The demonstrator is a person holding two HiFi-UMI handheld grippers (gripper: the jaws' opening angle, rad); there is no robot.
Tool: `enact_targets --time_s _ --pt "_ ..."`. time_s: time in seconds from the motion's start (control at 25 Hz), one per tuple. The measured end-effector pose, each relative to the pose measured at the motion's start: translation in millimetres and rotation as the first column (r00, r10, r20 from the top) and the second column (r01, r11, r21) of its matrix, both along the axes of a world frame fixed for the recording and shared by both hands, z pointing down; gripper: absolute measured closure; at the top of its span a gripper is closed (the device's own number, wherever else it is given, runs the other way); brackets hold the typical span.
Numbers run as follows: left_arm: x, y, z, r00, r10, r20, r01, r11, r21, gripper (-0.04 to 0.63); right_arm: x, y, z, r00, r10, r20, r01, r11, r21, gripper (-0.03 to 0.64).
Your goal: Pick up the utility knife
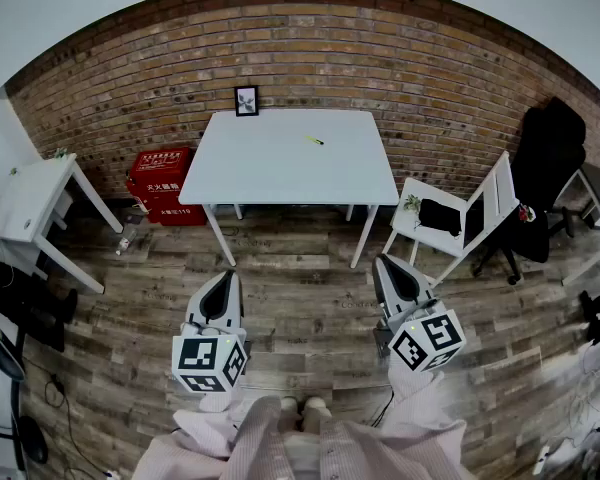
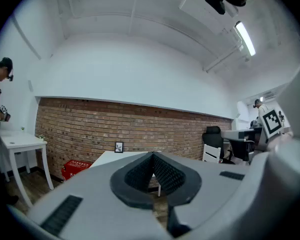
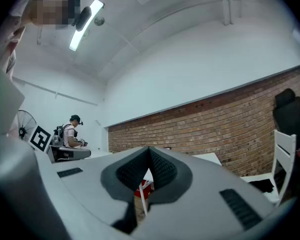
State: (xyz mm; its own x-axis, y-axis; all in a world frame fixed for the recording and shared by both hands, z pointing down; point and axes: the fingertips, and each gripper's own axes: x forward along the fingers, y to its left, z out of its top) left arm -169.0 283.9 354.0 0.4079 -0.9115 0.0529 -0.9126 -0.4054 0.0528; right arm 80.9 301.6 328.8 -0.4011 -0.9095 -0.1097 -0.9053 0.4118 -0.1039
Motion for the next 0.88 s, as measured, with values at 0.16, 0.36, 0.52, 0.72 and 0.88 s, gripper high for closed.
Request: enact_targets --time_s 0.16,0.36,0.52,0.72,0.88 --pt "5.2 1.5 -3.6 1.0 0.004 -0.004 -0.004 1.0 -0.003 0.601 -0.2 1.2 -2.6 1.0 -0.013 -0.016 0.013 1.0 0.003 0.614" --pt "11.4 5.0 0.3 1.0 0.003 -0.009 -0.003 1.0 -0.003 0.601 5.5 3.8 3.5 1.0 -0.019 0.013 0.019 1.0 0.011 0.614" --pt "18.1 10.5 5.1 1.0 0.002 -0.007 -0.002 1.0 -0.015 0.601 9.9 2.7 8.2 1.0 -0.009 0.004 0.009 1.0 0.001 0.614" --pt "16.2 16.9 14.6 1.0 -0.009 -0.003 0.009 0.999 -0.036 0.601 9.1 0.0 20.0 1.0 -0.009 0.012 0.01 1.0 -0.023 0.612" --pt "12.3 19.1 17.1 1.0 -0.02 -0.001 0.02 0.999 -0.044 0.601 6.5 -3.9 23.5 1.0 -0.013 0.005 0.013 0.999 -0.032 0.611"
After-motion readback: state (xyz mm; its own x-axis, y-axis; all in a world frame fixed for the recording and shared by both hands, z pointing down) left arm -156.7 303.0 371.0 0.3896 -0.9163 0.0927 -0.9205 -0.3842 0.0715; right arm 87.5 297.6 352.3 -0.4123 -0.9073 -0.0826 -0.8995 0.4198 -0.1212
